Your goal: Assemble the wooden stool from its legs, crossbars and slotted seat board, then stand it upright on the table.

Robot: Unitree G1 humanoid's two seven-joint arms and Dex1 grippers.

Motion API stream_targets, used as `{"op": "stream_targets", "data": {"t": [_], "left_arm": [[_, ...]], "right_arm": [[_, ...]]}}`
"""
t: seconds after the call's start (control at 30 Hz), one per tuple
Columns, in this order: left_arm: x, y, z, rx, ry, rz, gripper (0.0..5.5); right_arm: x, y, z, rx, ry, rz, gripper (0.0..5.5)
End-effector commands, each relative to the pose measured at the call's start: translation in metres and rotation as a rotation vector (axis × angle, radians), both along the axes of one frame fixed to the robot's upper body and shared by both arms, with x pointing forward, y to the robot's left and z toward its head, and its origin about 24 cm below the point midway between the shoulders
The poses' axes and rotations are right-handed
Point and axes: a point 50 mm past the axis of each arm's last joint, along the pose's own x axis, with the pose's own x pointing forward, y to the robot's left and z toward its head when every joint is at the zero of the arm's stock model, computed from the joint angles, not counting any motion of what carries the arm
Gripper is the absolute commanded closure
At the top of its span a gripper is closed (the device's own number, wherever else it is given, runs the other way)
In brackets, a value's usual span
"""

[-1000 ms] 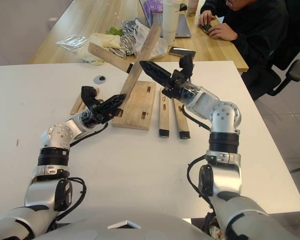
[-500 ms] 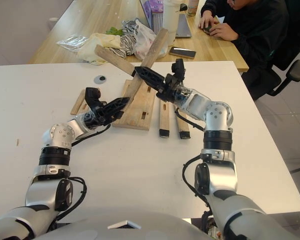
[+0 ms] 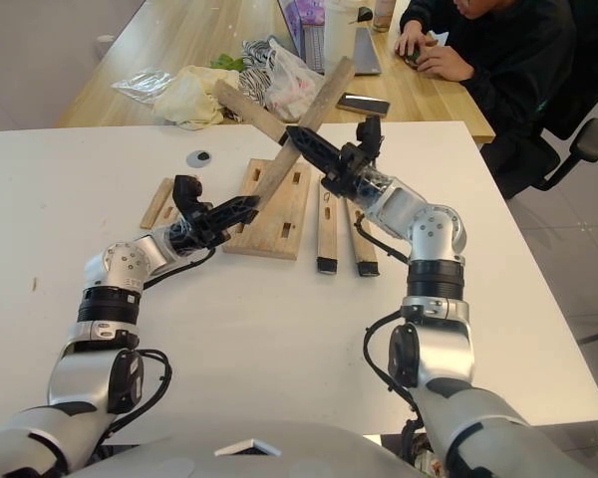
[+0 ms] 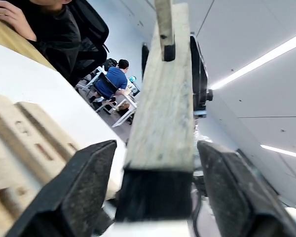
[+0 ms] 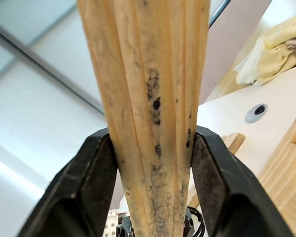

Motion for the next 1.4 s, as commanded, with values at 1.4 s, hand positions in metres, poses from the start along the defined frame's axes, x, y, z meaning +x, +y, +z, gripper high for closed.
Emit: {"op": "stream_targets", "data": {"t": [1.4], "left_arm": [[0.037,0.039,-0.016,0.306,-0.035,0.549,1.9]], "right_arm": [[-0.018,-0.053,-0.053,-0.84,-0.525,0.262,3.47]]}}
